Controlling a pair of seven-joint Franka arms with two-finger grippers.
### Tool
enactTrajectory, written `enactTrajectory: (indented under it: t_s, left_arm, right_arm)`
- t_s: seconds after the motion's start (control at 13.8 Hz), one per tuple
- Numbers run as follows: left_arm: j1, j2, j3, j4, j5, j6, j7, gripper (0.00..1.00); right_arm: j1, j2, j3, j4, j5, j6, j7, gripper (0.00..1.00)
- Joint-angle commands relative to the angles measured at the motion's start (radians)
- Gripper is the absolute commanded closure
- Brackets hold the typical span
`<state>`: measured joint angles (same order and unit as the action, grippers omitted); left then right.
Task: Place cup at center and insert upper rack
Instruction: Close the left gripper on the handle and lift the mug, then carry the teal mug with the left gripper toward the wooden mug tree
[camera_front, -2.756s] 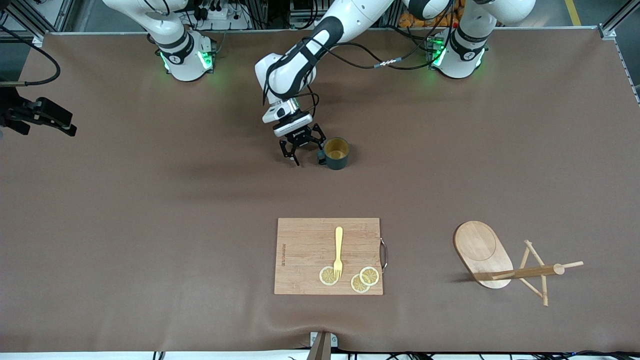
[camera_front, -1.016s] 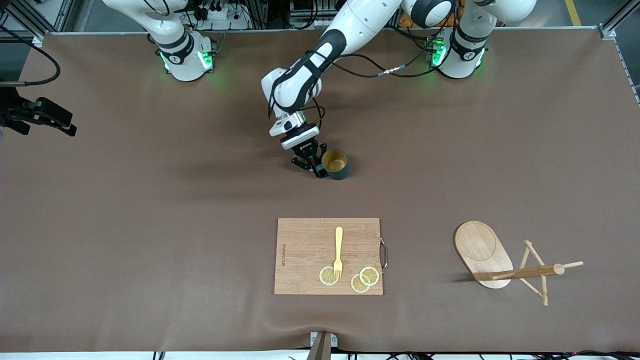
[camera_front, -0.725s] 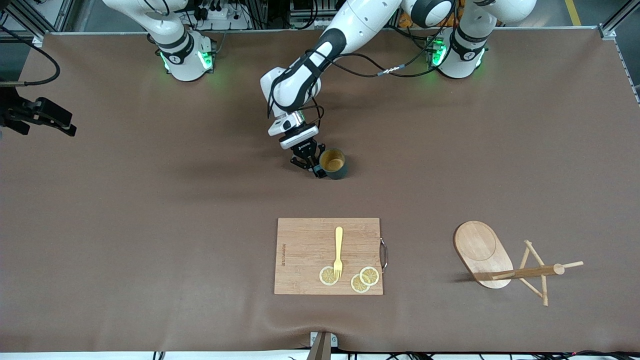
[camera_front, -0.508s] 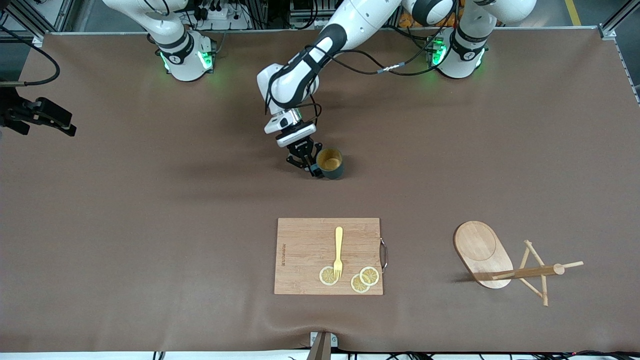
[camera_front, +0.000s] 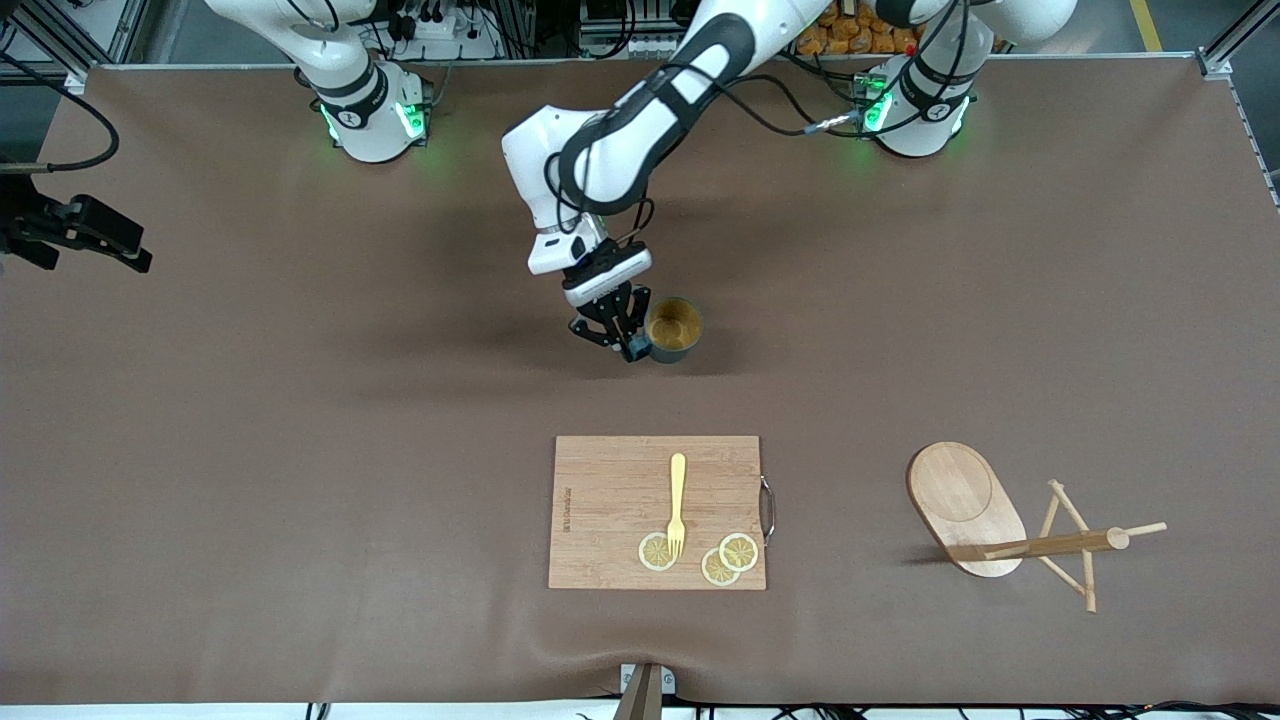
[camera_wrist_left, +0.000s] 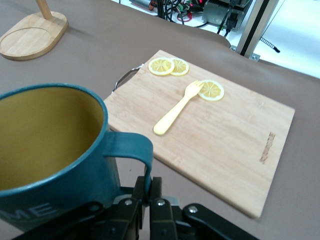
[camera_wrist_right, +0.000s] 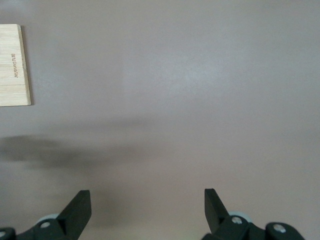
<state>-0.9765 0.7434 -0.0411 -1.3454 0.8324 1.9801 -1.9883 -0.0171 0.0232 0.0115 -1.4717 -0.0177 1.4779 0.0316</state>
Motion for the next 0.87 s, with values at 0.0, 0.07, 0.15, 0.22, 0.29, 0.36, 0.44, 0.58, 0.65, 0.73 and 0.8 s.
enactTrajectory:
  t_s: [0.0,0.07,0.15,0.22,0.29,0.36,0.44,0.58,0.65,0.73,0.8]
  left_arm:
    - [0.064,-0.107,-0.011,-0.031,-0.105,0.016,0.127,1.00]
    - [0.088,-0.128,-0.011,-0.031,-0.145,0.016,0.178,1.00]
    - [0.111,-0.151,-0.011,-0.031,-0.185,0.016,0.225,1.00]
    - [0.134,-0.173,-0.011,-0.031,-0.221,0.016,0.270,1.00]
    - [0.157,-0.188,-0.011,-0.029,-0.257,0.016,0.305,1.00]
    - [0.185,-0.203,-0.011,-0.029,-0.288,0.016,0.331,1.00]
    - [0.212,-0.217,-0.013,-0.029,-0.320,0.017,0.350,1.00]
    - [0.267,-0.240,-0.013,-0.027,-0.401,0.026,0.374,1.00]
    - [0.300,-0.257,-0.013,-0.027,-0.450,0.042,0.379,1.00]
    - [0.332,-0.272,-0.013,-0.029,-0.501,0.048,0.384,1.00]
    - [0.360,-0.286,-0.013,-0.027,-0.551,0.048,0.397,1.00]
  right_arm:
    - [-0.018,0.007,0.012,0.018,0.002,-0.007,-0.009,0.00]
    - [-0.018,0.007,0.010,0.018,0.002,-0.005,-0.010,0.00]
    - [-0.020,0.007,0.010,0.018,0.002,-0.007,-0.012,0.00]
    - [-0.020,0.007,0.010,0.018,0.002,-0.007,-0.012,0.00]
    - [-0.020,0.007,0.010,0.018,0.002,-0.007,-0.013,0.00]
    - [-0.020,0.007,0.010,0.018,0.002,-0.008,-0.013,0.00]
    - [-0.018,0.007,0.010,0.018,0.002,-0.008,-0.013,0.00]
    - [-0.018,0.007,0.010,0.018,0.002,-0.008,-0.013,0.00]
    - [-0.018,0.007,0.010,0.018,0.002,-0.008,-0.013,0.00]
    - [-0.018,0.007,0.010,0.018,0.002,-0.008,-0.013,0.00]
    - [-0.018,0.007,0.010,0.018,0.002,-0.008,-0.013,0.00]
